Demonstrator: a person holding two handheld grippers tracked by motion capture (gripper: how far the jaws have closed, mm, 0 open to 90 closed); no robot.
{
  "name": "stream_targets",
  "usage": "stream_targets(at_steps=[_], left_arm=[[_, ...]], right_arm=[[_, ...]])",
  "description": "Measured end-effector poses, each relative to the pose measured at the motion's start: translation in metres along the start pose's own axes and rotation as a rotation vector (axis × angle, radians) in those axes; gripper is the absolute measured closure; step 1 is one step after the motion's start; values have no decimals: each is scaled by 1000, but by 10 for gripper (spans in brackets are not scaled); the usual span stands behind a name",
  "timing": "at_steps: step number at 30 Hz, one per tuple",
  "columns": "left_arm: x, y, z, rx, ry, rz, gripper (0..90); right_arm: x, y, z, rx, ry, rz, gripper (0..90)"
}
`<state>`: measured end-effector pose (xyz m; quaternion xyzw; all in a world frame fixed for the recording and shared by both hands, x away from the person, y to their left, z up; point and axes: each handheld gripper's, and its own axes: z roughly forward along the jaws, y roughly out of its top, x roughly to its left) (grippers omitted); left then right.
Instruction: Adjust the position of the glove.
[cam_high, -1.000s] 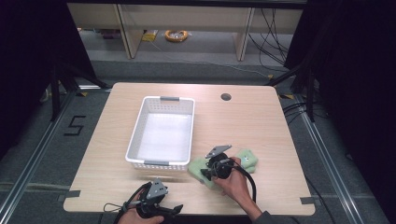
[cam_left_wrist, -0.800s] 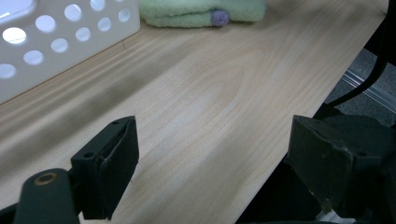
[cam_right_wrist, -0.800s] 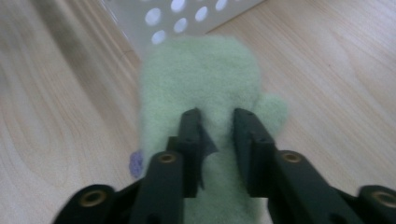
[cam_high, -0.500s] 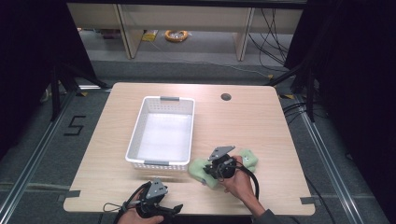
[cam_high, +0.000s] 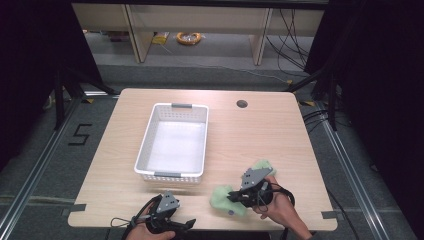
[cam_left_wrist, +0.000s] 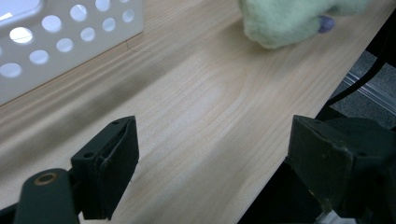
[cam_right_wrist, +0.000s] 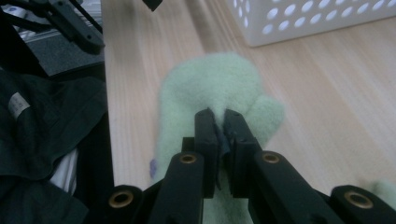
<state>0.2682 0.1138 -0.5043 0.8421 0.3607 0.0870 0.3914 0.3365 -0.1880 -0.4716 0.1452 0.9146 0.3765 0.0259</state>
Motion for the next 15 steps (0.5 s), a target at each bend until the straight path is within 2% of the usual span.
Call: stream_targets(at_steps=[3, 6, 7, 8, 9, 11, 13, 14, 15], left_arm=[[0, 0, 0, 0, 2, -3, 160], [1, 0, 0, 5, 1, 23, 160], [1, 0, 0, 5, 4, 23, 160], [1, 0, 1, 4, 12, 22, 160], [-1, 0, 1, -10, -8, 5, 159], [0, 0, 1, -4, -9, 11, 160], [-1, 0, 2, -8, -8, 5, 160], [-1, 0, 2, -8, -8, 5, 159], [1, 0, 1, 13, 7, 30, 160]], right_arm=[[0, -5, 1, 17, 14, -11, 857], [-2, -9, 3, 38, 18, -31, 853], [-2, -10, 3, 51, 14, -25, 852], [-4, -11, 5, 55, 19, -48, 850], [-5, -12, 5, 59, 17, -48, 849], [-7, -13, 6, 60, 27, -48, 847], [-11, -14, 8, 68, 31, -79, 841], [-11, -14, 8, 68, 31, -79, 841], [-13, -14, 8, 71, 39, -73, 831]])
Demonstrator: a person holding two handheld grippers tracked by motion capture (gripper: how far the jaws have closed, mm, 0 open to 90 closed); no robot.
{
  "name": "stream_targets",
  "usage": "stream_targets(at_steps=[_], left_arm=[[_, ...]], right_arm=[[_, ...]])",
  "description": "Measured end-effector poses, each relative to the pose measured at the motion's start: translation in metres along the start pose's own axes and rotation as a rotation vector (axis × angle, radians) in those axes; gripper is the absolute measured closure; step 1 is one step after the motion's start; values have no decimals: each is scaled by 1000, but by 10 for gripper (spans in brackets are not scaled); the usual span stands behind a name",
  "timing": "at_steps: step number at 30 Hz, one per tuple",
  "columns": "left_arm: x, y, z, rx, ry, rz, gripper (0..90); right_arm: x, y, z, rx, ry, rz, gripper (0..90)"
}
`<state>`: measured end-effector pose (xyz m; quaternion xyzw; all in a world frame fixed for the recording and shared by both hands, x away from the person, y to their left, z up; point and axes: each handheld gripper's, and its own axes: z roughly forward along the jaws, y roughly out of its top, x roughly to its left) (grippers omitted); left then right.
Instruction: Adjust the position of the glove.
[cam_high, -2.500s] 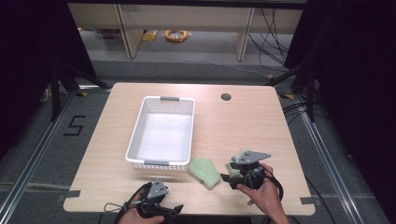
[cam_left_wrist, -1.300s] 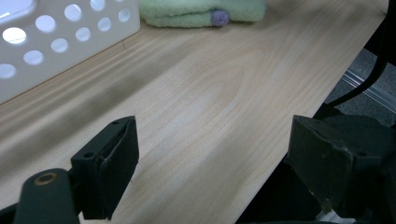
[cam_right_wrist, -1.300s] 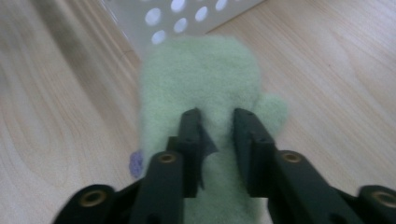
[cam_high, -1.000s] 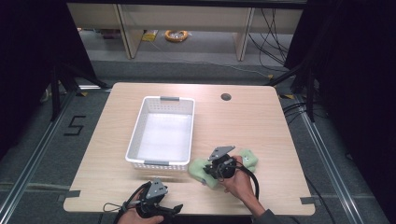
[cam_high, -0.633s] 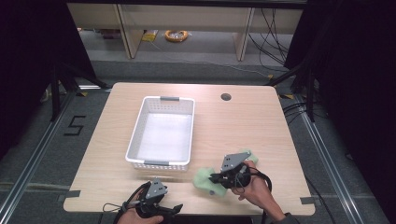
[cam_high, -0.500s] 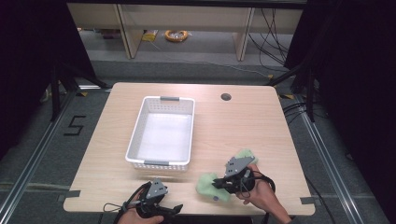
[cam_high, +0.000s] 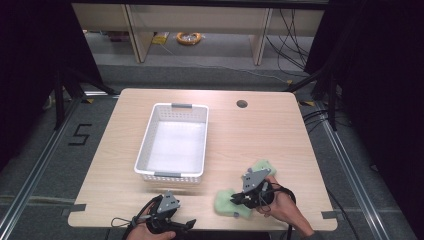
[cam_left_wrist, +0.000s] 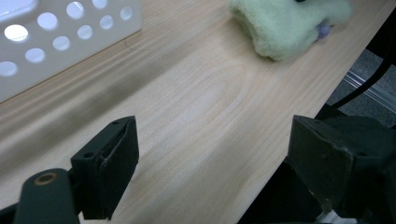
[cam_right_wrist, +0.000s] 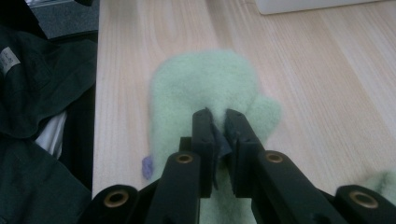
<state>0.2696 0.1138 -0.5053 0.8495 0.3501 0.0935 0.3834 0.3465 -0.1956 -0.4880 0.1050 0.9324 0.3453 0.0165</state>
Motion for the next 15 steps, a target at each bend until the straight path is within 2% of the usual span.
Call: stream_targets(at_steps=[3, 4, 5, 6, 7, 9, 11, 12, 13, 15], left_arm=[[0, 0, 0, 1, -5, 1, 160], [-1, 0, 0, -3, -7, -21, 160], [-1, 0, 0, -3, -7, -21, 160], [0, 0, 0, 1, 4, 0, 160], [0, 0, 0, 1, 4, 0, 159], [-1, 0, -1, -9, -6, -7, 160], [-1, 0, -1, -12, -2, -10, 159], [-1, 0, -2, -10, -14, -7, 160], [-1, 0, -2, -16, -14, -13, 160], [-2, 0, -1, -25, -14, -23, 160]], right_arm=[[-3, 0, 2, -8, 4, -21, 820], [-3, 1, 3, -2, 2, -18, 800], [-3, 1, 3, -2, 2, -18, 800], [-3, 1, 2, -11, 2, -15, 772], [-3, 1, 1, -16, 3, -2, 741], [-3, 1, -4, -51, -14, 53, 652], [-3, 1, -12, -78, -29, 105, 611], [-4, 0, -17, -90, -65, 133, 590], [-5, -2, -25, -92, -104, 198, 587], [-8, -5, -34, -97, -171, 258, 571]])
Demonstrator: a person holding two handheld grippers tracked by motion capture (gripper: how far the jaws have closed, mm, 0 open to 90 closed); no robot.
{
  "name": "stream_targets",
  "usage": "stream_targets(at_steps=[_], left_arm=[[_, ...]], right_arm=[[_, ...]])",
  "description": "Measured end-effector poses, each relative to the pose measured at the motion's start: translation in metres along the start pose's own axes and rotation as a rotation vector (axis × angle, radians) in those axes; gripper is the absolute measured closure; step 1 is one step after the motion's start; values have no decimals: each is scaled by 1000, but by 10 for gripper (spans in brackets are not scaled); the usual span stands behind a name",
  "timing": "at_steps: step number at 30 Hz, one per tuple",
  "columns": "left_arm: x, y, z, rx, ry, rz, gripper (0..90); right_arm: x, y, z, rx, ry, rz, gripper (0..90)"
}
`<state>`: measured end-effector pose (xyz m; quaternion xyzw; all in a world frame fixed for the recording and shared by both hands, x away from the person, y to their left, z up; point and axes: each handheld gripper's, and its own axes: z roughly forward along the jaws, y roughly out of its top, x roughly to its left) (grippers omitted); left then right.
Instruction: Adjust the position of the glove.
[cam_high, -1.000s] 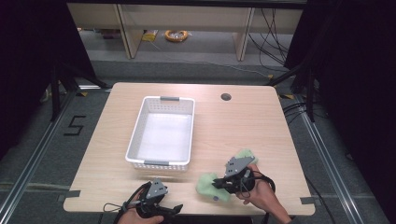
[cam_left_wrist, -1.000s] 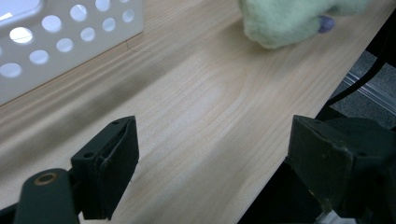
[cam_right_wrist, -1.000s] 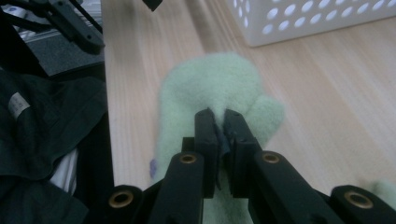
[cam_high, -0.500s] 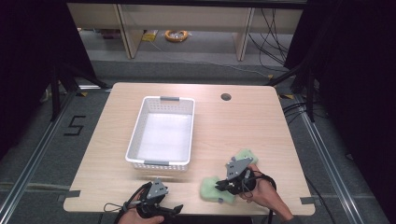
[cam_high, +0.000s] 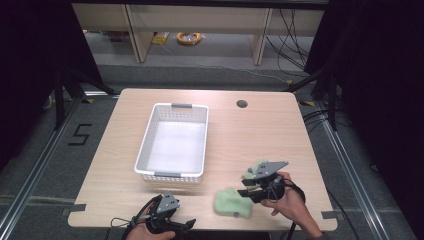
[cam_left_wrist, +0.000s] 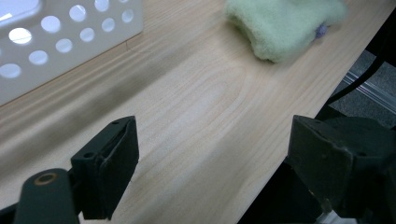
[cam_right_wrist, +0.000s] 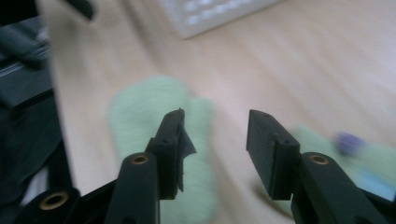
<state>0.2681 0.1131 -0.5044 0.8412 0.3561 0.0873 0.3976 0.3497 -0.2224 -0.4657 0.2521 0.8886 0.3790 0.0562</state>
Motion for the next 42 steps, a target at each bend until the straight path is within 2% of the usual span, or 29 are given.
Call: stream_targets(at_steps=[1, 2, 3, 4, 6, 7, 9, 10, 14, 16, 17, 18, 19, 21, 22, 23, 24, 25, 26, 27, 29, 30, 31, 32, 34, 35, 37, 41, 42], left_arm=[[1, 0, -1, 15, 9, 17, 159], [1, 0, 0, 7, 4, 8, 160], [1, 0, -1, 14, -1, 15, 160], [1, 0, -1, 14, -1, 15, 160], [0, 0, 0, 12, 0, 10, 160], [0, 0, 0, 9, 4, 8, 160], [1, 0, 0, 16, 8, 15, 160], [1, 0, 0, 16, 13, 16, 160], [0, 0, 0, 15, -5, 13, 160], [0, 0, 0, 13, -3, 12, 160], [0, 0, 0, 13, -3, 13, 160], [0, 0, 1, 12, -2, 13, 160], [0, 0, 0, 12, -5, 12, 160], [0, 0, 1, 13, -3, 13, 160], [0, 0, 1, 13, -3, 13, 160], [-1, 0, 1, 12, -5, -6, 160], [-2, 0, 2, 5, -7, -16, 160], [-2, 0, 2, 6, -10, -16, 159], [-2, 0, 2, 9, -7, -13, 160], [-2, 0, 2, 4, -6, -17, 159], [-1, -1, 1, 15, -8, -8, 160], [-2, 0, 1, 14, -6, -8, 160], [-2, 0, 1, 11, -5, -7, 160], [-2, 0, 1, 3, -6, -15, 160], [-1, 0, 1, 4, -6, 5, 160], [-1, 0, 2, 7, -9, 4, 160], [-1, 0, 2, 9, -6, 4, 160], [-1, 1, 1, 14, -5, 13, 160], [-2, 0, 2, 5, -4, 3, 160]], right_arm=[[-3, 0, -4, -6, -39, 20, 567], [-4, -1, -9, -8, -88, 49, 558], [-7, -1, -12, -7, -111, 64, 554], [-7, -1, -12, -7, -111, 64, 554], [-12, -2, -20, -12, -188, 128, 554], [-14, -4, -20, -25, -222, 130, 553], [-19, -6, -23, -9, -252, 149, 553], [-19, -6, -24, 12, -260, 179, 553], [-24, -8, -22, 27, -285, 229, 555], [-29, -10, -19, 18, -297, 228, 555], [-30, -11, -14, -16, -303, 251, 555], [-33, -11, -14, 7, -318, 238, 558], [-33, -10, -14, 34, -314, 243, 560], [-34, -9, -8, 26, -323, 249, 559], [-36, -9, -5, 32, -322, 232, 560], [-35, -6, -5, 65, -303, 266, 560], [-36, -7, 0, 56, -315, 251, 560], [-36, -7, 1, 80, -306, 255, 560], [-36, -8, 5, 69, -304, 273, 562], [-37, -8, 5, 102, -301, 286, 567], [-42, -12, 11, 102, -317, 280, 583], [-43, -12, 12, 131, -304, 291, 599], [-46, -15, 14, 126, -305, 279, 618], [-47, -16, 14, 122, -297, 300, 639], [-49, -20, 15, 84, -290, 298, 670], [-49, -20, 14, 97, -288, 298, 699], [-51, -22, 13, 100, -280, 258, 756], [-53, -25, 12, 75, -266, 254, 843], [-54, -25, 10, 86, -264, 233, 852]])
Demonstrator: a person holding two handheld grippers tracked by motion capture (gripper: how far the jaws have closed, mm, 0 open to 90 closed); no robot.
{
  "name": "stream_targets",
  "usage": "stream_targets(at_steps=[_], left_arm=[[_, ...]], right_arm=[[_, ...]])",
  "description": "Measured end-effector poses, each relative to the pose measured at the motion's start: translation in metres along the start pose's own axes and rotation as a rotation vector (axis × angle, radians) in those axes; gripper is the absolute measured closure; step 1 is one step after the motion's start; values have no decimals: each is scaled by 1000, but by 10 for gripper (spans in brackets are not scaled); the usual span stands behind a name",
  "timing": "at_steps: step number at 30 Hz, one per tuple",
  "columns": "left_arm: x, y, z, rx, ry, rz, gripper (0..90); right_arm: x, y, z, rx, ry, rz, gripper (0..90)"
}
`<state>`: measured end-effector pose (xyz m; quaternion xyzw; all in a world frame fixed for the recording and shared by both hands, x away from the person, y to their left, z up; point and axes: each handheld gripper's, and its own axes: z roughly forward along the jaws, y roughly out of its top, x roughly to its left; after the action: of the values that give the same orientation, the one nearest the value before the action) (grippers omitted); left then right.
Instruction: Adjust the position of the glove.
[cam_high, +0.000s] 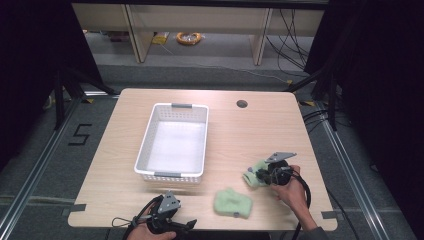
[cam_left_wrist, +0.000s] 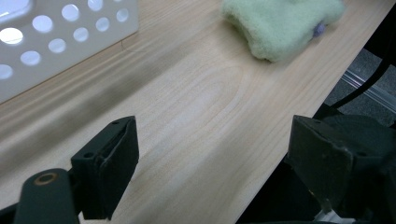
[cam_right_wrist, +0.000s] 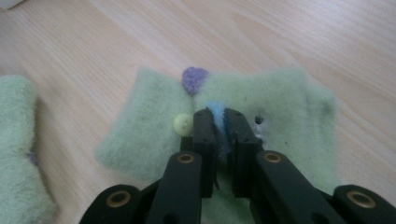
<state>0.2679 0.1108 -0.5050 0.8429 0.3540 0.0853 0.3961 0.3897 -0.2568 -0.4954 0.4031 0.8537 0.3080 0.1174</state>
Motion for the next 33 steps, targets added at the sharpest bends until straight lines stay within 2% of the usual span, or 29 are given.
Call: stream_targets(at_steps=[1, 3, 6, 8, 9, 10, 11, 12, 13, 14, 16, 17, 19, 21, 23, 24, 26, 27, 28, 29, 30, 33], left_arm=[[0, 0, 0, -2, -6, -20, 160], [2, 0, -1, 4, 6, 3, 160], [1, 0, -2, -3, 1, -20, 160], [2, 0, -3, -2, 2, -15, 160], [1, 0, -2, -11, 1, -27, 160], [1, 0, -1, -12, 1, -29, 160], [3, 0, -2, 8, 13, -7, 160], [2, 0, -1, 2, 11, -15, 160], [2, -1, -2, 3, 12, -16, 160], [3, 0, -4, 9, 5, 9, 160], [3, 0, -3, -5, 11, -7, 160], [4, 0, -3, -1, 4, 1, 160], [3, 0, -3, 5, 7, 8, 160], [2, 0, -1, 2, 11, -14, 160], [2, -1, -2, 1, 2, -17, 160], [4, -1, -3, 12, 15, 9, 160], [4, 0, -2, 9, 21, 4, 160], [4, 0, -2, 4, 17, -1, 160], [4, 0, -3, 9, 5, 11, 160], [3, 0, -2, 5, 15, 5, 160], [2, 0, -1, 1, 17, -18, 160], [2, 0, -1, -5, 5, -12, 160]], right_arm=[[1, 0, -1, -6, 0, -3, 856], [2, 1, -3, -24, 1, -8, 862], [3, 4, -11, -75, -18, -25, 863], [6, 7, -23, -106, -3, -56, 863], [8, 9, -29, -112, 11, -84, 863], [11, 10, -36, -112, 32, -90, 864], [14, 11, -40, -132, 49, -114, 863], [19, 11, -45, -133, 51, -104, 864], [22, 12, -48, -157, 57, -138, 864], [26, 12, -52, -155, 73, -149, 863], [34, 13, -56, -166, 109, -164, 863], [37, 14, -56, -183, 116, -180, 863], [44, 17, -56, -183, 136, -207, 863], [52, 20, -54, -195, 164, -228, 863], [58, 23, -53, -191, 192, -264, 863], [61, 25, -52, -191, 203, -271, 863], [67, 27, -49, -187, 215, -285, 863], [71, 28, -47, -192, 232, -297, 863], [73, 30, -44, -186, 247, -310, 863], [76, 30, -42, -185, 251, -309, 863], [79, 31, -40, -175, 253, -327, 863], [87, 32, -31, -158, 284, -364, 861]])
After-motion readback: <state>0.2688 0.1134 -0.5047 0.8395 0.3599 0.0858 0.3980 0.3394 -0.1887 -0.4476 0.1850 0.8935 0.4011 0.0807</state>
